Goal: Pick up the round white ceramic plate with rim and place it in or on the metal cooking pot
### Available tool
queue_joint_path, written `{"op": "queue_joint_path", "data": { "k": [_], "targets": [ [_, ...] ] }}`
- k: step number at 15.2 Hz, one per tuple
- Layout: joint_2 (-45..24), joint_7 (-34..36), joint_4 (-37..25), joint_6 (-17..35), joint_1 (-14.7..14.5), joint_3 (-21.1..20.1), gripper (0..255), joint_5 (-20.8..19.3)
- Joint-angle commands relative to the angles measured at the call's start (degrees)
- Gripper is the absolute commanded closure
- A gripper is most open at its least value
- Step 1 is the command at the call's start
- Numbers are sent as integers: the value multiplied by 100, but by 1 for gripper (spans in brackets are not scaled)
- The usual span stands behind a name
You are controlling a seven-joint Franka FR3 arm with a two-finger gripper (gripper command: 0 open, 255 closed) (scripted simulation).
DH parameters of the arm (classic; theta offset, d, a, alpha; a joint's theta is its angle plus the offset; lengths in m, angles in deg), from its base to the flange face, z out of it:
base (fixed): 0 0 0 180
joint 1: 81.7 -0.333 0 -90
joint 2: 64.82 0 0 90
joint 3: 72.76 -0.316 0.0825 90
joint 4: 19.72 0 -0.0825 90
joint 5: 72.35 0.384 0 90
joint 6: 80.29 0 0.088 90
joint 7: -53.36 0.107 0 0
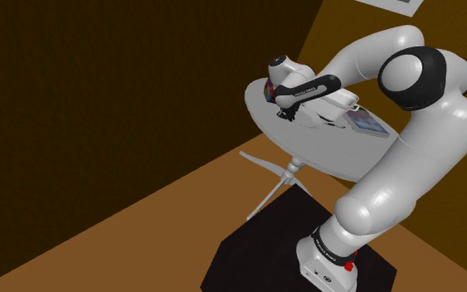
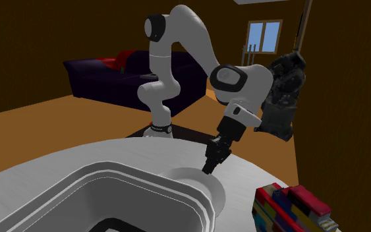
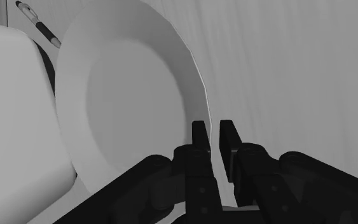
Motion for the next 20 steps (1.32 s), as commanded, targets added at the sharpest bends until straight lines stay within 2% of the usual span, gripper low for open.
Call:
{"op": "queue_joint_path", "data": {
  "k": [1,5,20],
  "targets": [
    [-3,1,3,-1,0,-1,255,3],
    [-3,2,4,0,0,-1,255,3],
    [523,-681,-463,-787,-47,-57,255,323]
  ]
}}
